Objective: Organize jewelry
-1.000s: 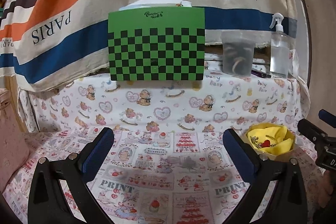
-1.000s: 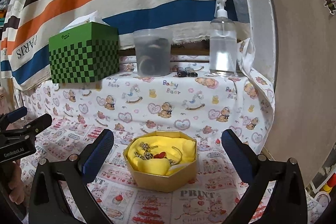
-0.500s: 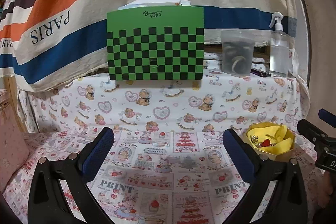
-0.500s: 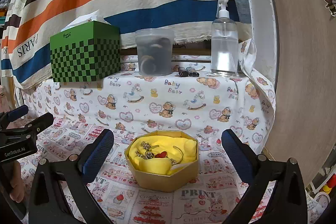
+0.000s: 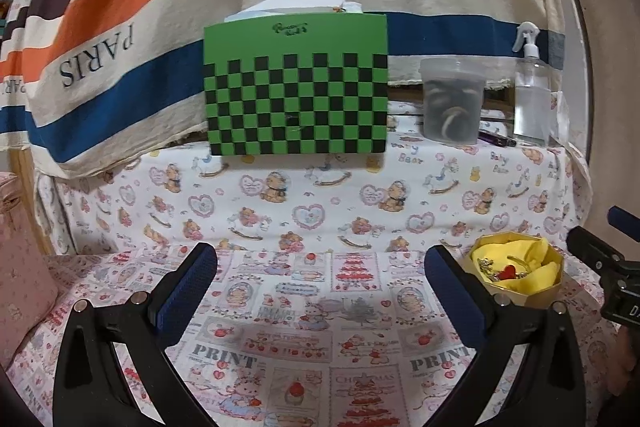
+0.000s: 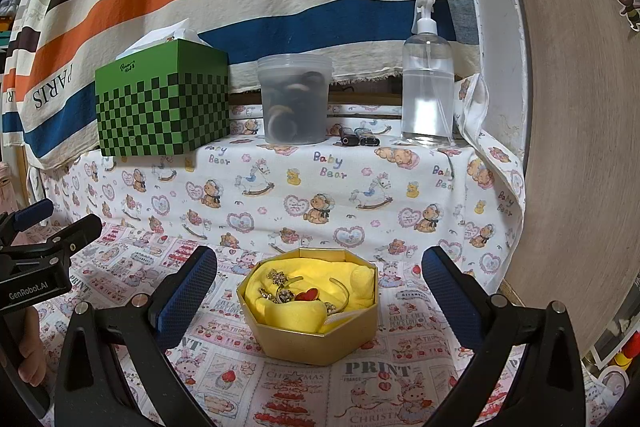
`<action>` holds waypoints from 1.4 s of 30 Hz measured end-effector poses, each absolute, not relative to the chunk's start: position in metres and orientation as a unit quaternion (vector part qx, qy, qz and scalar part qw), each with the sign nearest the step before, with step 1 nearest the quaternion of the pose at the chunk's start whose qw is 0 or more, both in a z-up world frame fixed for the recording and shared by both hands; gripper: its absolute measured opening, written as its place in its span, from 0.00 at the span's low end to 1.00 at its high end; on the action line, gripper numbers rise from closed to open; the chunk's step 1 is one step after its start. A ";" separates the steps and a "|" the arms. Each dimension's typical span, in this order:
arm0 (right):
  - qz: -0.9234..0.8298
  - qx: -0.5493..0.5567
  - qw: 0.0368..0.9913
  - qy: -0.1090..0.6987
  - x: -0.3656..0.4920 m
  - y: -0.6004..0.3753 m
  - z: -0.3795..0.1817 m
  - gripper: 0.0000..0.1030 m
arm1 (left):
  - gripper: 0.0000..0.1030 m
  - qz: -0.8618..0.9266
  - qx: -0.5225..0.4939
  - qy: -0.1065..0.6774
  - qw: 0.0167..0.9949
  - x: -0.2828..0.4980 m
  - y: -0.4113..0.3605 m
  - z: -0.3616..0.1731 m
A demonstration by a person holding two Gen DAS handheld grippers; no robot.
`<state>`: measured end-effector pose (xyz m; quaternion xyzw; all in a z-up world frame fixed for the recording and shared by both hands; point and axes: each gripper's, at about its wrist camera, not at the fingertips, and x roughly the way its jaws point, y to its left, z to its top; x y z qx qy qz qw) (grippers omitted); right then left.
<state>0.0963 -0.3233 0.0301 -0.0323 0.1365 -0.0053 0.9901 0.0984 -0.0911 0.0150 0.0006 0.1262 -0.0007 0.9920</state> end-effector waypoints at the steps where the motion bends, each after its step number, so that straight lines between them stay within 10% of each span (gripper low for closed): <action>1: -0.006 -0.032 0.990 0.136 0.096 -0.323 0.030 1.00 | 1.00 0.004 -0.001 0.126 0.992 0.098 -0.090 0.015; 42: -0.007 -0.031 0.990 0.136 0.096 -0.323 0.030 1.00 | 1.00 -0.016 -0.002 0.131 0.991 0.099 -0.092 0.014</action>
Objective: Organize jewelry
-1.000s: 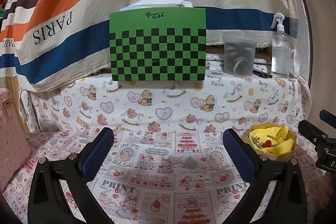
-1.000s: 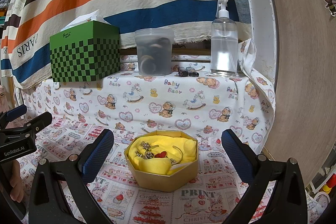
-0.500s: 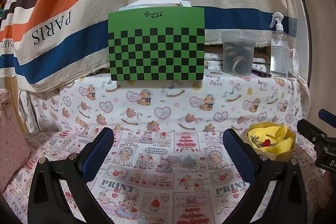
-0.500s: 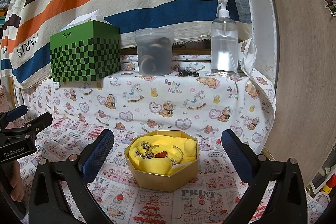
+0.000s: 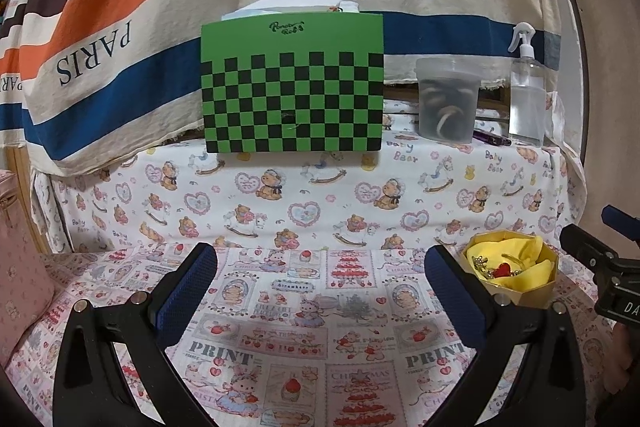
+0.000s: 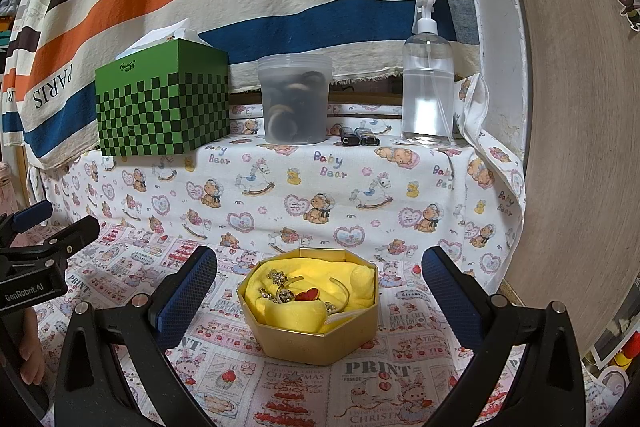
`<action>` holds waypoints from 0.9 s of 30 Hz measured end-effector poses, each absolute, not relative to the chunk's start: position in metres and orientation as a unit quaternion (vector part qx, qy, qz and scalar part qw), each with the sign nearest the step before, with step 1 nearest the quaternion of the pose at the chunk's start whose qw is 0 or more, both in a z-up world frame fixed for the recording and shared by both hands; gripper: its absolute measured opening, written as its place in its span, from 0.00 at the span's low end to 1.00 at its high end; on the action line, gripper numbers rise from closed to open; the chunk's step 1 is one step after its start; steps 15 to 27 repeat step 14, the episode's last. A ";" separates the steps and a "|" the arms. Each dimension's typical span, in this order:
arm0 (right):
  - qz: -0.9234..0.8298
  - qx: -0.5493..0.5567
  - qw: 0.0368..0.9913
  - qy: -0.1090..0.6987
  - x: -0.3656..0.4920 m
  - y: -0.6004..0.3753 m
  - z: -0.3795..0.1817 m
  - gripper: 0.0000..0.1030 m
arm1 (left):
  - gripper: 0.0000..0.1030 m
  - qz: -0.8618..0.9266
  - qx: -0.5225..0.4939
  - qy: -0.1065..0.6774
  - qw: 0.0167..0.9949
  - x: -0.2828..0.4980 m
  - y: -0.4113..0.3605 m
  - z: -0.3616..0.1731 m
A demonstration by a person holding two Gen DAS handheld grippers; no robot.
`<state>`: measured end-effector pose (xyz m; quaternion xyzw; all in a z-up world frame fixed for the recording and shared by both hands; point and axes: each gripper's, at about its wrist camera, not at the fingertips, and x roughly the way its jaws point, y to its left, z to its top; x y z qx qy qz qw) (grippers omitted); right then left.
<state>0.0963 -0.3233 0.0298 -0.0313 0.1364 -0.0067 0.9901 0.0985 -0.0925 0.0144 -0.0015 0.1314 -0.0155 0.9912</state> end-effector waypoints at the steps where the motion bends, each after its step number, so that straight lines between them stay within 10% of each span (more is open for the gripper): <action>1: -0.007 -0.032 0.990 0.136 0.096 -0.323 0.030 1.00 | 1.00 -0.015 -0.002 0.130 0.991 0.098 -0.092 0.014; 27: -0.011 -0.031 0.990 0.136 0.097 -0.323 0.029 1.00 | 1.00 -0.016 -0.003 0.132 0.991 0.099 -0.092 0.014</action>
